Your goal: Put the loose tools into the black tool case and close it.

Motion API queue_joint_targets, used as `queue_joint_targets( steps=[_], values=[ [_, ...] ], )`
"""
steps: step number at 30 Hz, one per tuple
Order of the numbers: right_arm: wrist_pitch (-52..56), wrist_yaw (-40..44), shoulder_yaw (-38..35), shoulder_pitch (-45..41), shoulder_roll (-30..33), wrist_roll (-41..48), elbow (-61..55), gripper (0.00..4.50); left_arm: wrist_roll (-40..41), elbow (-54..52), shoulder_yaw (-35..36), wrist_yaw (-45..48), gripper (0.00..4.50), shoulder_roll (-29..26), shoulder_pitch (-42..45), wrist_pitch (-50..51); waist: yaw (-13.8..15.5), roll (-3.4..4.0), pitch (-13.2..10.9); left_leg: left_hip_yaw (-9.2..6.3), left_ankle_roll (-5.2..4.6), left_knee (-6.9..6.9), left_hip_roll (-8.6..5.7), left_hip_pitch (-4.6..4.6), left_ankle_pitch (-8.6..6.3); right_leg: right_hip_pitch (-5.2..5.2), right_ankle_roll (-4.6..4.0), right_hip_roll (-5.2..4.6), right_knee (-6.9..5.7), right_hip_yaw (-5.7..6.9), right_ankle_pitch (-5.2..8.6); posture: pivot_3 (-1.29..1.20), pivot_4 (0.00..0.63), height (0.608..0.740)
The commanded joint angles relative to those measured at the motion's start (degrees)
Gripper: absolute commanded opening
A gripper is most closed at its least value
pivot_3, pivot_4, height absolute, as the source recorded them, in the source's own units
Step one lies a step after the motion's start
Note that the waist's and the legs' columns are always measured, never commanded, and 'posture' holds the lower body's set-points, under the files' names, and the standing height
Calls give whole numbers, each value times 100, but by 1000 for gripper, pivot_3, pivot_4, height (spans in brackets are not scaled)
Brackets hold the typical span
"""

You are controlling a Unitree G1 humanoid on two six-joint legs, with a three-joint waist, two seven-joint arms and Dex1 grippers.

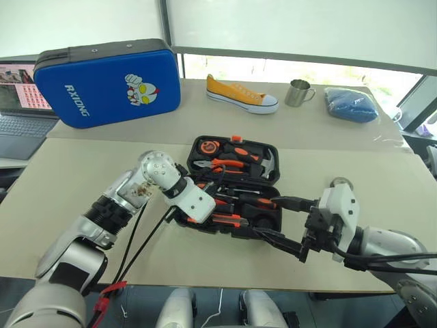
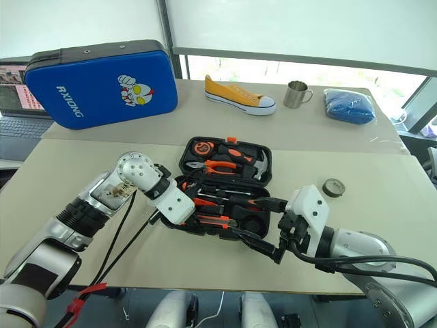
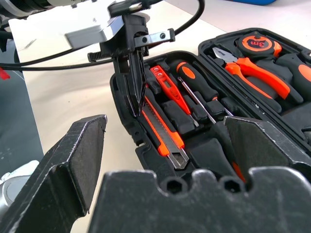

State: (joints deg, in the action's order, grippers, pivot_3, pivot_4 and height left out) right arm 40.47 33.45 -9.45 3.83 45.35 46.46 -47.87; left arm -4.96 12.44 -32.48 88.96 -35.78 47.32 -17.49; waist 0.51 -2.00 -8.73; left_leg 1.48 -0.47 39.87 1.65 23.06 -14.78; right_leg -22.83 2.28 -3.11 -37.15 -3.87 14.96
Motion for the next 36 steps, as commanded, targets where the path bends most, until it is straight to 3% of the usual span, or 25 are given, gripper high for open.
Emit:
queue_joint_targets(
  steps=[1,5,8,12,14,15,19,24,27,32,36],
  values=[
    [-2,-67,-79,-65,0,118,-204,4500,-462,362,-25,-450,114,64,-105,-18,37,2,1,3,-4,0,-4,-13,2,20,1,0,5,0,0,0,150,740],
    [-26,-48,-113,-19,39,38,-187,4500,-88,290,297,-574,114,107,-139,394,49,2,1,1,-13,0,-2,-33,8,55,7,-2,15,-3,2,0,150,740],
    [-65,-61,-319,80,52,-32,-74,4500,706,157,974,-701,805,160,-107,1470,27,0,0,-2,-13,1,-1,-27,9,48,7,-1,12,-3,1,0,150,740],
    [-129,-28,-875,453,63,-159,197,4500,1457,-155,1720,-896,2300,132,-115,2556,-8,-5,-3,-24,-14,2,0,22,9,-9,6,4,4,-3,-1,0,150,740],
    [-231,172,-1482,971,76,-335,431,4500,1978,-486,2229,-1009,2759,-29,-188,3380,-7,-4,-3,-41,-14,0,-6,40,9,-30,6,3,-2,-6,-2,0,150,740],
    [-300,319,-1852,1280,82,-459,587,4500,2241,-685,2493,-1063,3318,-141,-254,3752,5,-4,-3,-44,-14,-2,-7,48,8,-37,6,2,-2,-6,-2,0,150,740],
    [-536,993,-3201,2248,77,-672,1255,4500,2991,-1474,3202,-1156,4429,-616,-640,4692,0,-1,-3,-59,-17,-6,-3,63,6,-44,8,-1,5,1,0,0,150,740],
    [-780,1667,-4134,2695,311,-957,2115,4500,3400,-2081,3466,-991,4429,-1160,-1056,5096,-19,0,-4,-48,-16,-8,-2,35,6,-24,10,-4,7,-4,2,0,150,740],
    [-887,1951,-4142,2462,723,-1158,2624,4500,3591,-2348,3548,-1044,4429,-1322,-1151,5246,-53,0,-5,-26,-15,-9,0,20,7,-15,8,-1,6,-8,2,0,150,740],
    [-1131,2047,-3012,1427,1537,-1755,3444,4500,3588,-2523,3422,-1125,4429,-1319,-1054,5147,-144,0,-5,4,-14,-11,-1,16,7,-16,4,6,6,-15,1,0,150,740],
    [-1224,2101,-1132,-553,2027,-2457,4549,4500,3716,-2704,3361,-1119,4429,-1304,-926,5253,-175,3,-14,11,-13,-12,1,23,8,-26,-2,12,6,-22,-2,0,150,740]
  ],
)
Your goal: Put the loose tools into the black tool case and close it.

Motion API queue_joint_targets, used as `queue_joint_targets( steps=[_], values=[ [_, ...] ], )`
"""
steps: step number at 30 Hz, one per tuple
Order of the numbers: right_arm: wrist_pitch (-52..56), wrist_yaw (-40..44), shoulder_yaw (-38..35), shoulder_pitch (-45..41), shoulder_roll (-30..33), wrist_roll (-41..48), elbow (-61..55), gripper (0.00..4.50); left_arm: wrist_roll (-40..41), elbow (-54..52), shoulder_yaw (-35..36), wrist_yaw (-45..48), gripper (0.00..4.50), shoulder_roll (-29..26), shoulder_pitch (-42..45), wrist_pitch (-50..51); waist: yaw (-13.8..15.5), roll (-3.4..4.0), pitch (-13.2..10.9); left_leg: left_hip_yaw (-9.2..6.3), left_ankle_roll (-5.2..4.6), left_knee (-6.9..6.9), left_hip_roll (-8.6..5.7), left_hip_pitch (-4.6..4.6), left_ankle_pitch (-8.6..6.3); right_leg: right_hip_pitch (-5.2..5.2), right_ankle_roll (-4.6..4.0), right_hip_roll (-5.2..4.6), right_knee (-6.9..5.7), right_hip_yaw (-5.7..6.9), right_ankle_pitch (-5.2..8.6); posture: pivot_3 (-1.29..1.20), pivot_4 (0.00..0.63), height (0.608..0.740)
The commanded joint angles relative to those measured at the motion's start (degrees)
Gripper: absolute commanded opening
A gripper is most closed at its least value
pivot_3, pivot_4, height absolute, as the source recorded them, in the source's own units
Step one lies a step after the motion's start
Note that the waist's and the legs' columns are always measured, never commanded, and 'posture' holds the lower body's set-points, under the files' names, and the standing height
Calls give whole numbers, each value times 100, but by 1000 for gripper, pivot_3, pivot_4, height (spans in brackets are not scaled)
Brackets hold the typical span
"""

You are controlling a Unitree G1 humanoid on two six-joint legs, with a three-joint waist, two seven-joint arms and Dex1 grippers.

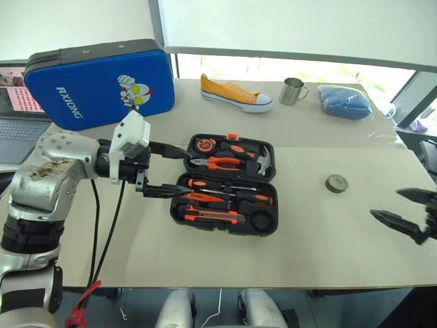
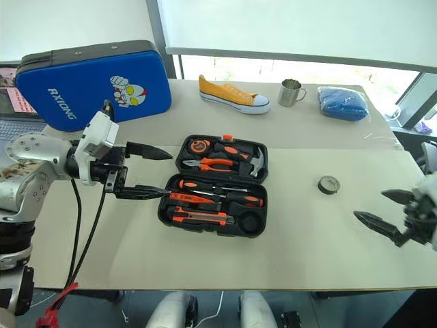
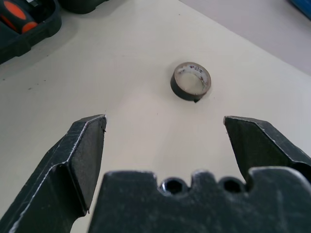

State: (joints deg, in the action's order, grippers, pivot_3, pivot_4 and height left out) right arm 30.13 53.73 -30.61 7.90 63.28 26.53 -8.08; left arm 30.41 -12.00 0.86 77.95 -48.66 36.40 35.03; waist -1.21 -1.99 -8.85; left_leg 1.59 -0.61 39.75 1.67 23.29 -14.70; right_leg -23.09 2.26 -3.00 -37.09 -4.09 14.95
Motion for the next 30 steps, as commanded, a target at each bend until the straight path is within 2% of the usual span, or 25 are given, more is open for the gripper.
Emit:
queue_joint_targets(
  steps=[1,6,11,12,13,14,18,25,30],
  values=[
    [-206,238,1566,-1614,201,-709,893,4500,193,-333,-4,-71,4429,17,189,13,-20,4,-4,3,0,1,-1,0,0,-1,0,-1,0,-3,0,0,150,740],
    [-363,508,3171,-3824,-344,-1665,2534,4500,226,-532,-115,-318,4429,169,271,5,12,23,-19,3,0,-2,0,8,0,-13,-1,1,0,-1,-1,0,150,740],
    [-594,739,4120,-4982,-850,-2518,4138,4500,176,-547,-199,-500,4429,313,389,-67,72,29,-24,2,0,0,-9,21,0,-20,0,-9,2,7,-1,0,150,740],
    [-707,705,4201,-5074,-876,-2653,4330,4500,178,-558,-195,-506,4429,301,389,-59,75,30,-24,2,0,0,-11,22,0,-21,0,-12,1,9,-1,0,150,740],
    [-807,686,4253,-5152,-901,-2758,4488,3959,181,-567,-193,-512,4500,291,387,-55,81,31,-25,1,0,0,-14,24,0,-22,1,-15,2,10,-1,0,150,740],
    [-834,704,4251,-5216,-924,-2789,4593,3728,184,-584,-172,-524,4500,264,368,-49,81,32,-25,1,0,0,-19,27,0,-26,3,-21,1,11,0,0,150,740],
    [-890,779,4132,-5320,-944,-2786,4723,3728,178,-611,-119,-545,4500,180,298,-60,46,35,-27,-4,0,0,-28,33,0,-33,8,-31,-2,10,0,0,150,740],
    [-686,694,3627,-5043,-742,-2605,4174,3728,126,-571,-123,-575,4500,116,258,-173,36,53,-38,-9,0,0,-28,32,0,-33,8,-30,-5,10,0,0,150,740],
    [-439,798,3475,-4575,-524,-2548,3686,3728,81,-500,-199,-523,4500,132,318,-284,53,55,-39,-6,0,0,-30,33,0,-33,8,-31,-5,11,0,0,150,740]
  ],
)
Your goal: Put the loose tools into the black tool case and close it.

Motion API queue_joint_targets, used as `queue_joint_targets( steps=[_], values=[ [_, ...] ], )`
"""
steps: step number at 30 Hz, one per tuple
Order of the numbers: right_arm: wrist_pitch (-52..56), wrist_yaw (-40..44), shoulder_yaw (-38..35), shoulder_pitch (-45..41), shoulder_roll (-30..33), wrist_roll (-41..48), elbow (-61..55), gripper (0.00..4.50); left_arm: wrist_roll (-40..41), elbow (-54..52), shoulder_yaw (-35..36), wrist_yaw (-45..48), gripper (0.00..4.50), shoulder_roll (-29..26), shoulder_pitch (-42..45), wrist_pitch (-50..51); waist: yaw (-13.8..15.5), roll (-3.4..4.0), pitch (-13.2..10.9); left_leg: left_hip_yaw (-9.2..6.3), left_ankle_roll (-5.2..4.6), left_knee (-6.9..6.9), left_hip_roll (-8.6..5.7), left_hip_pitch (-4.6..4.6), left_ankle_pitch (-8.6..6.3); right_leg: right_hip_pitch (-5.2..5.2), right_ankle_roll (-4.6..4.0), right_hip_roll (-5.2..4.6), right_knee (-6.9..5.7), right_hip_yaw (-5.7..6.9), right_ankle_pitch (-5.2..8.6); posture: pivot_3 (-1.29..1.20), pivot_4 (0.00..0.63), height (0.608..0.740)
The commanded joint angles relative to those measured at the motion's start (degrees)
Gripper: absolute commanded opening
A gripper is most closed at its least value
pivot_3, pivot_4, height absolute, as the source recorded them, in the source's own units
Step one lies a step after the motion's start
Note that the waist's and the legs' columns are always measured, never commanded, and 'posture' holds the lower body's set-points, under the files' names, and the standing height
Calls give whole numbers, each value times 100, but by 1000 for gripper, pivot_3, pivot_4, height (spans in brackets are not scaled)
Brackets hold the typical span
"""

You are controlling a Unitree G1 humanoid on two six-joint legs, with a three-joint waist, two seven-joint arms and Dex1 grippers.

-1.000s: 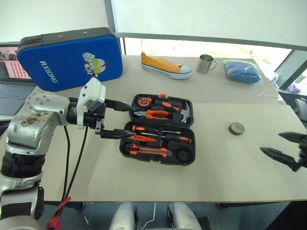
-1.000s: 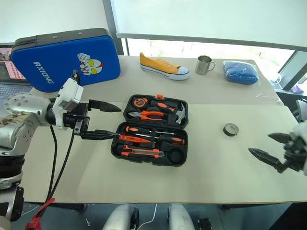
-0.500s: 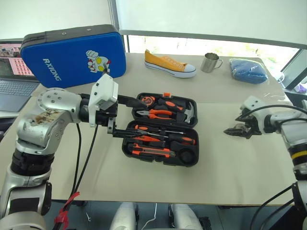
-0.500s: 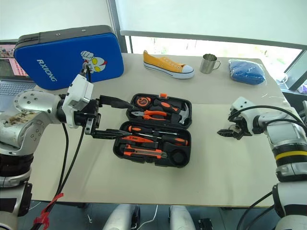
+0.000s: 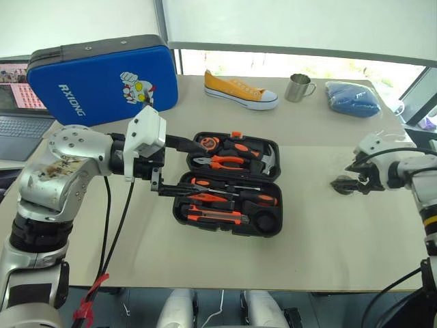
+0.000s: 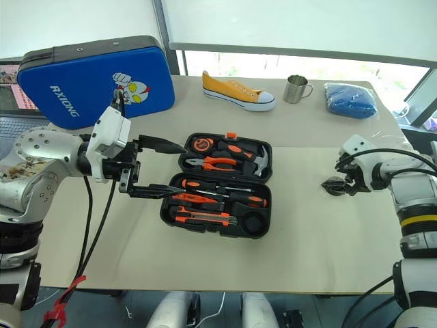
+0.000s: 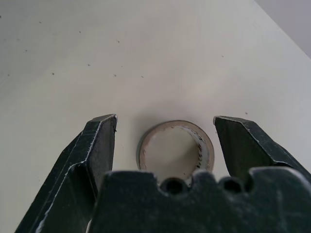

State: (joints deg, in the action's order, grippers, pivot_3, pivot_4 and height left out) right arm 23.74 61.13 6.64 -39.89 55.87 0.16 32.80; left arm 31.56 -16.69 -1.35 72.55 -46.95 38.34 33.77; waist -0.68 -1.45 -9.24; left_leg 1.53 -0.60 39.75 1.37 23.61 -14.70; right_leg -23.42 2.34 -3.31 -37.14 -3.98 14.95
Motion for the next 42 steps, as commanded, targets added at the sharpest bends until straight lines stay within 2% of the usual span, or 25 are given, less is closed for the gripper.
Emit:
queue_joint_targets(
  steps=[1,6,7,9,15,17,21,23,27,30,32,36,42],
  values=[
    [273,94,-270,334,245,112,-521,3728,-44,-13,0,23,4500,-23,147,-190,0,0,0,0,0,1,0,0,0,0,0,0,0,0,0,0,150,740],
    [262,-47,-301,531,43,160,-538,3728,-23,65,-57,5,4500,58,265,-226,-19,1,0,1,0,2,-2,0,0,1,0,0,-2,-1,0,0,150,740],
    [185,-86,-282,527,-28,156,-458,3222,-29,82,-72,12,4500,65,285,-242,-36,1,0,1,0,2,-1,-2,0,1,0,1,-2,-1,0,0,150,740],
    [-38,-226,-273,471,-189,125,-235,2769,-47,124,-100,27,4500,78,313,-269,-49,1,0,1,0,1,0,-4,0,1,0,4,-2,-2,0,0,150,740],
    [-241,-286,-271,360,-343,86,244,559,-125,237,-169,91,4500,85,368,-384,-48,1,0,1,0,2,0,-9,1,7,0,3,-2,-3,0,0,150,740],
    [-256,-251,-281,390,-320,98,256,61,-137,274,-188,98,4500,107,407,-390,-44,1,0,1,0,2,0,-10,1,9,1,3,-2,-2,0,0,150,740],
    [-273,-128,-369,438,-250,191,86,61,-142,289,-227,114,4500,143,415,-401,-35,1,-1,1,0,4,-1,-11,1,12,2,2,-1,-2,-1,0,150,740],
    [-85,222,-542,515,-209,533,-443,61,-140,266,-242,127,4500,153,375,-394,-32,3,-1,0,0,3,-1,-11,1,11,3,1,-1,-2,-1,0,150,740],
    [929,1123,-935,971,-90,1862,-2851,61,-211,214,-286,223,4500,111,218,-459,-39,19,-10,-13,0,2,0,-9,0,8,3,3,-4,-3,-1,0,150,740],
    [1725,1196,-1030,1248,-38,2652,-4460,61,-227,246,-305,251,4500,103,212,-481,-34,21,-11,-45,0,1,8,-9,0,6,2,10,-9,-3,-1,0,150,740],
    [1894,1205,-928,1492,21,2905,-5256,61,-233,241,-329,262,4500,97,213,-490,-13,20,-11,-52,0,2,8,-7,0,7,2,10,-7,1,-1,0,150,740],
    [1911,798,-433,1802,-123,2806,-6128,61,-292,203,-392,324,4500,54,174,-567,53,17,-12,-60,0,10,-5,-5,0,17,8,-1,0,11,1,0,150,740],
    [1580,231,520,2065,-259,1967,-6230,61,-299,183,-396,365,4500,4,154,-603,33,15,-12,-62,0,11,-13,-3,1,13,13,-6,-4,9,3,0,150,740]
  ],
)
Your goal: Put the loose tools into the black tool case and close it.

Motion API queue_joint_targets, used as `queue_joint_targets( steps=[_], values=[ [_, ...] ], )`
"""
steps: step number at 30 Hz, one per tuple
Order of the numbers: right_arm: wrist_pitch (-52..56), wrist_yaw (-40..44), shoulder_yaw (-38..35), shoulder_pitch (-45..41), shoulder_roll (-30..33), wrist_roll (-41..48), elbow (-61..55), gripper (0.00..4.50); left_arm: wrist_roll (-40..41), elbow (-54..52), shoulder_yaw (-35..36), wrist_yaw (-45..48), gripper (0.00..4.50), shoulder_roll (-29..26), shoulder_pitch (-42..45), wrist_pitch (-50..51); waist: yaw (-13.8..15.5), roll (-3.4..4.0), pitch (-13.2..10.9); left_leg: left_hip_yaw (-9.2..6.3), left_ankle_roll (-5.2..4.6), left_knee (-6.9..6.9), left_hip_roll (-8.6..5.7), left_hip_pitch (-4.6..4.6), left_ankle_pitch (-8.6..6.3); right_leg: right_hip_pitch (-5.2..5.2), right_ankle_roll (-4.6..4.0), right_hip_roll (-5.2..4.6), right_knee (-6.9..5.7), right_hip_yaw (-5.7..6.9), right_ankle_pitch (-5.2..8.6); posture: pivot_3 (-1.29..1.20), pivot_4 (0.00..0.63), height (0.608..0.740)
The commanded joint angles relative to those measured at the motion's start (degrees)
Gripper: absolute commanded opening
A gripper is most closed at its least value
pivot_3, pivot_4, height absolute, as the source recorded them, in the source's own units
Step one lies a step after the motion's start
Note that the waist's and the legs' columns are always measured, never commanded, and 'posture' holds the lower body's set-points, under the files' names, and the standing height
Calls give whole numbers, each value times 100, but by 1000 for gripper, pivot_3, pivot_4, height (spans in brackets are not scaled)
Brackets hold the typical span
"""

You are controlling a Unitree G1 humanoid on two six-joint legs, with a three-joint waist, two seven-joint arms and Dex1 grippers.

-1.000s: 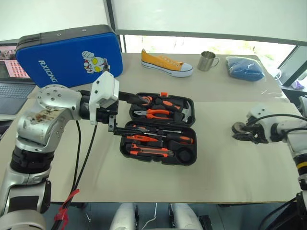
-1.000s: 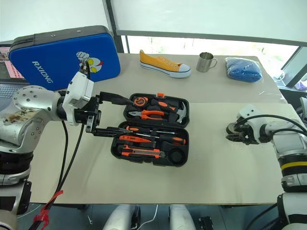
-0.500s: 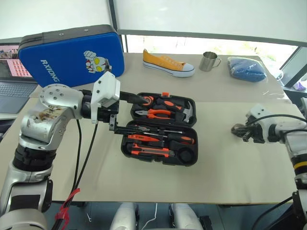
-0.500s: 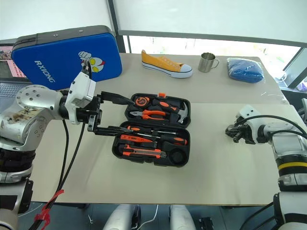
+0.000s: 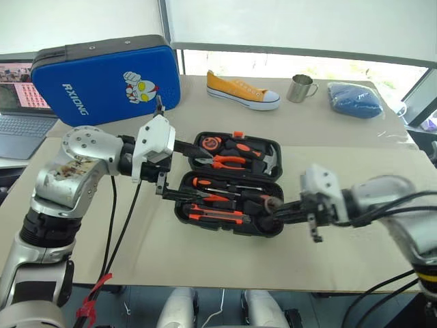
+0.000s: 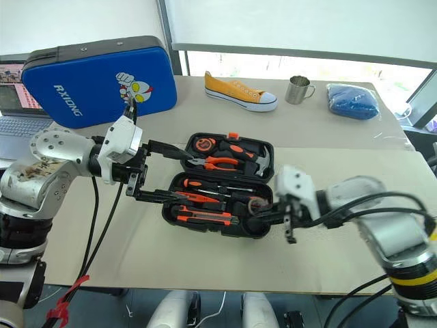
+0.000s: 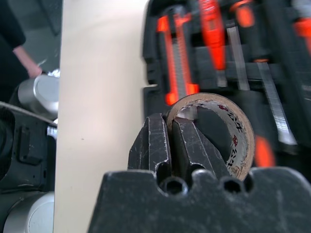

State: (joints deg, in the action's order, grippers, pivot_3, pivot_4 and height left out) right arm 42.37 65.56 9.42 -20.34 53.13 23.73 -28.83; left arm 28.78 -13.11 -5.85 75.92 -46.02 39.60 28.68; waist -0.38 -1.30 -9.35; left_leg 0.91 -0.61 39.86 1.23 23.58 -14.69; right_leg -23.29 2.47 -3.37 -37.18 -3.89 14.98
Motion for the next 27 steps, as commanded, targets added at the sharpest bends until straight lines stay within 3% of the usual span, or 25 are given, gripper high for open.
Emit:
queue_joint_targets(
  steps=[1,8,9,12,20,25,27],
  values=[
    [-350,-244,323,153,2,-463,-57,61,-21,-182,58,31,4500,-91,28,-90,2,0,0,0,0,0,-2,1,0,0,0,-1,0,0,0,0,150,740],
    [-348,-703,704,223,-234,-946,74,61,-11,-219,56,54,4500,-104,18,-72,-31,-1,0,-3,0,0,-4,3,0,-2,1,-1,0,0,1,0,150,740],
    [-294,-665,666,246,-210,-882,-9,790,-11,-219,56,52,4500,-102,19,-68,-32,-2,1,-4,0,0,-3,1,0,0,1,0,0,0,1,0,150,740],
    [-215,-550,528,298,-82,-715,-257,1605,-13,-205,54,58,4500,-100,27,-67,-21,-2,1,-5,0,0,-3,1,0,0,1,0,0,1,1,0,150,740],
    [747,-583,-551,-218,-198,611,-622,4454,-90,-114,-1,89,4500,-60,49,-115,-31,-3,0,-11,-1,0,-4,4,0,0,1,-1,0,3,1,0,150,740],
    [1154,-1067,-1440,-231,-334,1089,-289,4454,-306,136,36,-45,4500,-141,-92,-139,-23,-3,0,-13,-1,-1,-4,3,0,1,1,0,0,4,1,0,150,740],
    [1291,-1380,-1815,-103,-410,1125,-42,3911,-607,478,103,-201,4500,-259,-300,-361,-27,-3,0,-13,-1,-1,-7,3,0,1,1,-3,1,4,1,0,150,740]
  ],
)
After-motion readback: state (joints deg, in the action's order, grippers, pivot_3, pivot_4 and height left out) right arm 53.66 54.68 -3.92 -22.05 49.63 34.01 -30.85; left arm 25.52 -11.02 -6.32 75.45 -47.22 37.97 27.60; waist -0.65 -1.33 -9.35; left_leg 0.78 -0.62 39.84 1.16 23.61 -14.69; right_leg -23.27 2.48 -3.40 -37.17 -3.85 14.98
